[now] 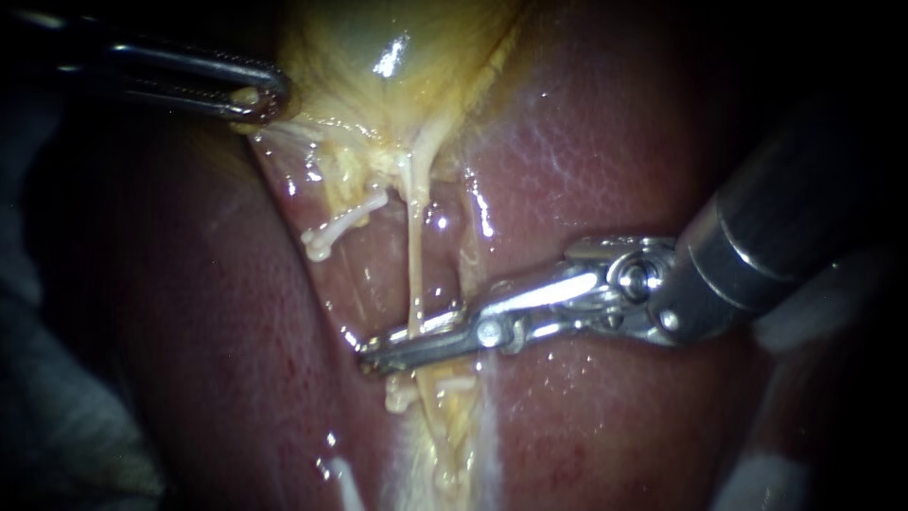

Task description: Going back first clip right tube

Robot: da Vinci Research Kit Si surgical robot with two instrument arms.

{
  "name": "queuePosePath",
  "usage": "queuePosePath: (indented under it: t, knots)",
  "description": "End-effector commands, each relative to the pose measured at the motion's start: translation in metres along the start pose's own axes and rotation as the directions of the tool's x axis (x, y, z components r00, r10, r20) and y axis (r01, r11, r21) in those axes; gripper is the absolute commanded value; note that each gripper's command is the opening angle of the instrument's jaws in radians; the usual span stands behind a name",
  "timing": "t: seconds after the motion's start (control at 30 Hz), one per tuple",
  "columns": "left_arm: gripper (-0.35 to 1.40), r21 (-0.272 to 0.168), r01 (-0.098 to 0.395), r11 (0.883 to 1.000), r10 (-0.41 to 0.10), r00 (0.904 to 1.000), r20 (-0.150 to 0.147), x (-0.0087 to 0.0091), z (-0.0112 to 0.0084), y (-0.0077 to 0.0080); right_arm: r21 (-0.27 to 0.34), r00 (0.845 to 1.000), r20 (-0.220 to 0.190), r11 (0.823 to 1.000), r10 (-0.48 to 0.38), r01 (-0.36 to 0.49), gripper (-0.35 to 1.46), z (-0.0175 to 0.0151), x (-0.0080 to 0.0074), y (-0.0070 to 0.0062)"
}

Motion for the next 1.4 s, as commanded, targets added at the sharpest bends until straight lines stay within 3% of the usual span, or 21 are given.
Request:
queuePosePath:
  t: [0.03, 0.07, 0.17, 0.27, 0.5, 0.63, 0.93, 1.2, 1.4]
  knots:
    - [-0.35, 0.000, 0.000, 1.000, 0.000, 1.0000, 0.000, 0.0000, 0.0000, 0.0000, 0.000, 1.000, 0.000, 1.000, -0.001, 0.001, -0.30, 0.0001, 0.0000, 0.0000]
    - [-0.35, 0.000, 0.000, 1.000, 0.000, 1.0000, 0.000, 0.0000, 0.0000, 0.0000, -0.001, 1.000, 0.000, 1.000, -0.002, 0.002, -0.07, 0.0002, -0.0002, 0.0001]
    - [-0.35, 0.000, 0.000, 1.000, 0.000, 1.0000, 0.000, 0.0000, 0.0000, 0.0000, -0.004, 0.998, 0.001, 0.998, -0.069, 0.069, 0.27, 0.0005, -0.0003, 0.0007]
    - [-0.35, 0.000, 0.000, 1.000, 0.000, 1.0000, 0.000, 0.0000, 0.0000, 0.0000, -0.012, 0.991, -0.006, 0.991, -0.130, 0.130, 0.40, 0.0006, -0.0002, 0.0016]
    - [-0.35, -0.001, 0.000, 1.000, 0.000, 1.0000, 0.000, 0.0000, -0.0001, -0.0001, -0.082, 0.984, -0.027, 0.982, -0.175, 0.172, 0.46, -0.0010, 0.0000, 0.0039]
    - [-0.35, -0.001, 0.000, 1.000, 0.000, 1.0000, 0.000, 0.0000, -0.0001, -0.0001, -0.097, 0.980, -0.025, 0.976, -0.199, 0.195, 0.46, -0.0023, -0.0002, 0.0044]
    - [-0.35, -0.001, -0.001, 1.000, 0.001, 1.0000, 0.001, -0.0001, -0.0002, -0.0002, -0.085, 0.937, 0.006, 0.933, -0.350, 0.349, 0.49, -0.0046, -0.0013, 0.0032]
    - [-0.35, -0.002, -0.001, 1.000, 0.001, 1.0000, 0.001, -0.0001, -0.0002, -0.0003, -0.073, 0.921, 0.013, 0.919, -0.388, 0.388, 0.50, -0.0059, -0.0014, 0.0014]
    - [-0.35, -0.002, -0.001, 1.000, 0.001, 1.0000, 0.001, -0.0001, -0.0002, -0.0003, -0.074, 0.919, 0.013, 0.917, -0.393, 0.393, 0.50, -0.0059, -0.0013, 0.0014]
